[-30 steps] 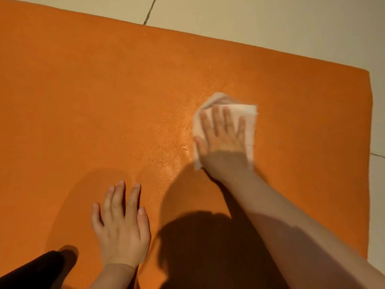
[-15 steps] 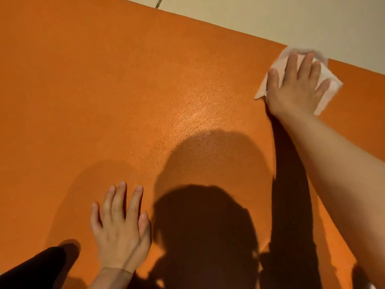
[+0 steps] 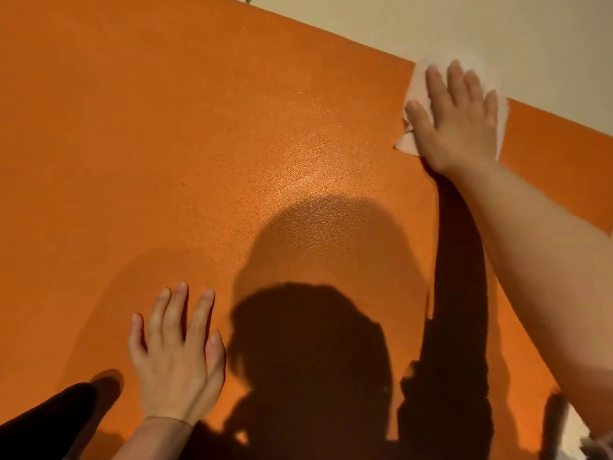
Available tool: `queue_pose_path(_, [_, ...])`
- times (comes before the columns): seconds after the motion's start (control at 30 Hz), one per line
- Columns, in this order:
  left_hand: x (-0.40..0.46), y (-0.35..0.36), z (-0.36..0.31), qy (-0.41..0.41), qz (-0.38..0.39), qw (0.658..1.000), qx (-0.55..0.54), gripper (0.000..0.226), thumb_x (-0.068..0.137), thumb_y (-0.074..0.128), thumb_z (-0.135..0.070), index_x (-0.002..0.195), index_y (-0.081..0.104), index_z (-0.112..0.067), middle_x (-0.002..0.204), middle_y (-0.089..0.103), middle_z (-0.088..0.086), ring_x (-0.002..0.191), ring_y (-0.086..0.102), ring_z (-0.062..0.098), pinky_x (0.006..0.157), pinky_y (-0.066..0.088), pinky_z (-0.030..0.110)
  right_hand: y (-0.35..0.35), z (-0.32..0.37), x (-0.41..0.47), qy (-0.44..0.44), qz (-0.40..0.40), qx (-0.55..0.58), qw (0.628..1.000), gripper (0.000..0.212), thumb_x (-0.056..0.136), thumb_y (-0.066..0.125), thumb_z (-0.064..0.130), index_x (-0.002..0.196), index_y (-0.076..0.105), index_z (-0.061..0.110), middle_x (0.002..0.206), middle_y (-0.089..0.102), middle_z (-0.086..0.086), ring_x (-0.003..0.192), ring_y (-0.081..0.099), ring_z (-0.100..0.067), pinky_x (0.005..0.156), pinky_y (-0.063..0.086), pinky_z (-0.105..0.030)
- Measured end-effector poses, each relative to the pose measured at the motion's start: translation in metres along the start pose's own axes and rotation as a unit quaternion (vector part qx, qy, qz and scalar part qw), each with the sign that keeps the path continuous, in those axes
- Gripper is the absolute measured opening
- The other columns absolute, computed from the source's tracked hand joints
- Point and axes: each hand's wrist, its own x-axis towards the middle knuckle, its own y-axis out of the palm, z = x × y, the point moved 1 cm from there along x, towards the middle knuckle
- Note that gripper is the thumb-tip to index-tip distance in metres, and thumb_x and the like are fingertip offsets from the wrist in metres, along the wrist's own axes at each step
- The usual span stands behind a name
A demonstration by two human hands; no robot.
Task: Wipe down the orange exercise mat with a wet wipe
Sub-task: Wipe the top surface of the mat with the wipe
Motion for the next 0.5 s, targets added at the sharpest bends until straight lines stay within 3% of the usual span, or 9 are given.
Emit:
queue_pose_path(0.13, [-0.003, 0.002, 0.003, 0.004, 0.005, 1.000, -0.001, 0.052, 0.092, 0.034, -0.033, 0.141, 0.042, -0.016, 0.146, 0.043, 0.022, 0.137, 0.035, 0.040, 0.110, 0.020, 0.060, 0.003, -0.038, -0.041, 0.200, -0.045, 0.038, 0.978, 0.066, 0.101, 0.016, 0.056, 0.158, 0.009, 0.025, 0.165, 0.000, -0.005, 0.152, -0.004, -0.024, 0.121, -0.005, -0.051])
queue_pose_path(0.23, [-0.003, 0.002, 0.003, 0.008, 0.004, 1.000, -0.002, 0.053, 0.093, 0.033, -0.033, 0.141, 0.043, -0.015, 0.147, 0.042, 0.022, 0.138, 0.035, 0.040, 0.110, 0.020, 0.060, 0.017, -0.008, -0.048, 0.272, -0.045, 0.039, 0.960, 0.064, 0.103, 0.017, 0.051, 0.158, 0.004, 0.020, 0.165, -0.003, -0.008, 0.151, -0.005, -0.028, 0.119, -0.004, -0.055])
queue_pose_path(0.3, [-0.002, 0.002, 0.002, 0.005, 0.004, 1.000, -0.004, 0.053, 0.093, 0.033, -0.033, 0.141, 0.045, -0.014, 0.148, 0.042, 0.022, 0.138, 0.034, 0.039, 0.111, 0.019, 0.059, 0.029, 0.035, -0.049, 0.218, -0.032, 0.014, 0.975, 0.064, 0.103, 0.019, 0.050, 0.158, 0.003, 0.020, 0.165, -0.003, -0.010, 0.151, -0.005, -0.030, 0.119, -0.003, -0.056])
queue_pose_path(0.4, [-0.002, 0.001, 0.002, -0.012, 0.010, 1.000, -0.011, 0.055, 0.093, 0.032, -0.033, 0.140, 0.050, -0.012, 0.148, 0.041, 0.020, 0.140, 0.032, 0.037, 0.112, 0.018, 0.059, 0.047, 0.116, -0.073, 0.042, 0.006, -0.007, 0.999, 0.064, 0.102, 0.020, 0.051, 0.157, 0.001, 0.025, 0.165, -0.005, -0.006, 0.151, -0.007, -0.028, 0.118, -0.008, -0.055])
queue_pose_path(0.5, [-0.001, 0.001, 0.001, -0.014, 0.005, 1.000, -0.018, 0.055, 0.092, 0.032, -0.032, 0.140, 0.050, -0.012, 0.148, 0.041, 0.019, 0.141, 0.031, 0.036, 0.112, 0.017, 0.059, 0.060, 0.162, -0.120, -0.099, 0.019, 0.009, 0.995, 0.061, 0.103, 0.020, 0.053, 0.157, 0.001, 0.031, 0.165, -0.006, 0.000, 0.151, -0.012, -0.022, 0.119, -0.012, -0.051])
